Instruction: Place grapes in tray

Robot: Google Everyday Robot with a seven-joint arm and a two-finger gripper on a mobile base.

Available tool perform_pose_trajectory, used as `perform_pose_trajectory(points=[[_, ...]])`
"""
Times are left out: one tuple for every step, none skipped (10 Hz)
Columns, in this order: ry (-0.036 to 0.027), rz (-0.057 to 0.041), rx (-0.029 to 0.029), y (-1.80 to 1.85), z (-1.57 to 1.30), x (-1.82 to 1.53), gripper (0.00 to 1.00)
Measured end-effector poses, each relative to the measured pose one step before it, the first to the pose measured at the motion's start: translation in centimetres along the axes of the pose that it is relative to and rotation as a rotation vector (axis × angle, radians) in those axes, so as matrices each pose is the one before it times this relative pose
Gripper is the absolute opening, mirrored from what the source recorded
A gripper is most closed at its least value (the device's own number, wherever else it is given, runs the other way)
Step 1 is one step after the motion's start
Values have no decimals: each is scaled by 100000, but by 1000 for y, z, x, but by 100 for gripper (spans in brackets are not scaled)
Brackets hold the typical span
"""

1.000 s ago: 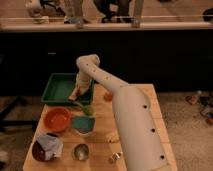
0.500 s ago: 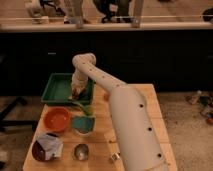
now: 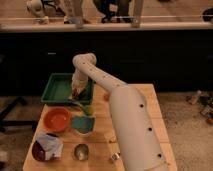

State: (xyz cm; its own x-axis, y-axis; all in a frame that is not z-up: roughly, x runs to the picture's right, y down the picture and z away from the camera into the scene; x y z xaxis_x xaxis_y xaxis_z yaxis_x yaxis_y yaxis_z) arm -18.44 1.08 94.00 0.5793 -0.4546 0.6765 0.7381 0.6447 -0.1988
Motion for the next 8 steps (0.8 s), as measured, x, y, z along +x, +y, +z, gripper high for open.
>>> perform_pose_trajectory(points=[[37, 82, 17, 38, -24, 54, 64], [-13, -12, -2, -6, 9, -10, 73], [-14, -32, -11, -12, 8, -20, 78], [0, 16, 10, 4, -6, 7, 80], [0, 7, 8, -4, -2, -1, 80], [-15, -47, -12, -18, 12, -27, 80], [-7, -9, -2, -4, 2, -7, 80], [2, 3, 4, -3, -3, -1, 80]])
